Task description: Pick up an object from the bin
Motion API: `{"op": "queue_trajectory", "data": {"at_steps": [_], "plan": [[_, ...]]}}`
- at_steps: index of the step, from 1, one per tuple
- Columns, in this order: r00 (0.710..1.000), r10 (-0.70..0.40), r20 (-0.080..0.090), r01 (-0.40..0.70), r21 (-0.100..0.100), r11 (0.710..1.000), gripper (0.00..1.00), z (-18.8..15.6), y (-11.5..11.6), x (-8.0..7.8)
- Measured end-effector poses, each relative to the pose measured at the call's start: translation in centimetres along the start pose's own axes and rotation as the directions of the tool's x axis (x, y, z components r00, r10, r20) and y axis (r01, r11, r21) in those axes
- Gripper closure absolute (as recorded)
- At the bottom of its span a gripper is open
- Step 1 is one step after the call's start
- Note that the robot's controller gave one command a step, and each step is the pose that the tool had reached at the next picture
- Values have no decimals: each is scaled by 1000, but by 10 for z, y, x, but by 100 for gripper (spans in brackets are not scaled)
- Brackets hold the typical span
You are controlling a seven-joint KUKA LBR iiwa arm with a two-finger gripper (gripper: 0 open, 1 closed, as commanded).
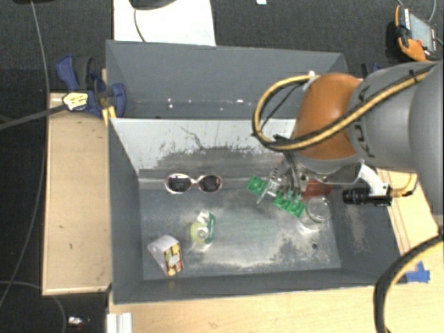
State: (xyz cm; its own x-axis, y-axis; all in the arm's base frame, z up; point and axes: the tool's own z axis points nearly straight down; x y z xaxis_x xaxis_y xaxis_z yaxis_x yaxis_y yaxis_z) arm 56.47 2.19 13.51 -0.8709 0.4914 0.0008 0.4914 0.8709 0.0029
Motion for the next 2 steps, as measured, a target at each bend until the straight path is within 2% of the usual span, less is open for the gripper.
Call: {"op": "queue_trajectory", "data": {"at_steps": [2], "plan": [[1000,-4,0,4,0,1000,100,-22,0,0]]}}
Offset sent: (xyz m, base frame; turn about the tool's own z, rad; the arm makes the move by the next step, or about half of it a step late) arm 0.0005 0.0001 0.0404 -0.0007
